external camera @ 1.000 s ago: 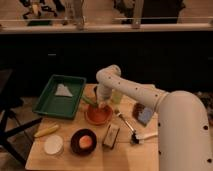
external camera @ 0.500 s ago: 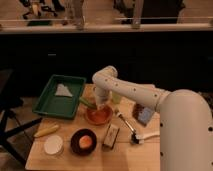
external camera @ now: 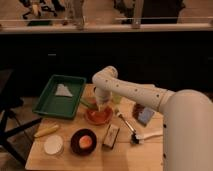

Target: Place pepper in red bowl

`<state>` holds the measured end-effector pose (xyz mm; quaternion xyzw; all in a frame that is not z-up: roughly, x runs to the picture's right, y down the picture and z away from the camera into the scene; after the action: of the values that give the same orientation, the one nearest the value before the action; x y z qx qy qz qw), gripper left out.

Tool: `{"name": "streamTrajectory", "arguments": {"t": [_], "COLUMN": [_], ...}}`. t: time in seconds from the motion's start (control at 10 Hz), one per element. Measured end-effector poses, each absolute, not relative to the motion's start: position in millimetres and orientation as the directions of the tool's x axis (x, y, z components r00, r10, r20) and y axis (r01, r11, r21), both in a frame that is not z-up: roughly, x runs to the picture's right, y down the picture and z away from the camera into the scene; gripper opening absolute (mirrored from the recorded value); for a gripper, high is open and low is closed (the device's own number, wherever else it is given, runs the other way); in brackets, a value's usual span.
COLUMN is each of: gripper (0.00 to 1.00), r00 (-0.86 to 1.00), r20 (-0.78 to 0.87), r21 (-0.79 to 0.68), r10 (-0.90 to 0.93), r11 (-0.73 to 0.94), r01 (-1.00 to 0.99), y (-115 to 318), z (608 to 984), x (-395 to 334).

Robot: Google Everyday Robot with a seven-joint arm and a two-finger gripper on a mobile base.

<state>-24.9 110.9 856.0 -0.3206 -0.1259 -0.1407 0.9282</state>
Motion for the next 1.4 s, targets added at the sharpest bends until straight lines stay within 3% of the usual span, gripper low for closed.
{"name": "streamTrajectory", "arguments": {"t": [1.4], "gripper": [0.0], "r00": [0.961], "r20": [0.25], "r21": [-0.595], "r10": [-0.118], "r11": [0.764], "r01": [0.249], "y": [130], "z": [836], "x": [20]}}
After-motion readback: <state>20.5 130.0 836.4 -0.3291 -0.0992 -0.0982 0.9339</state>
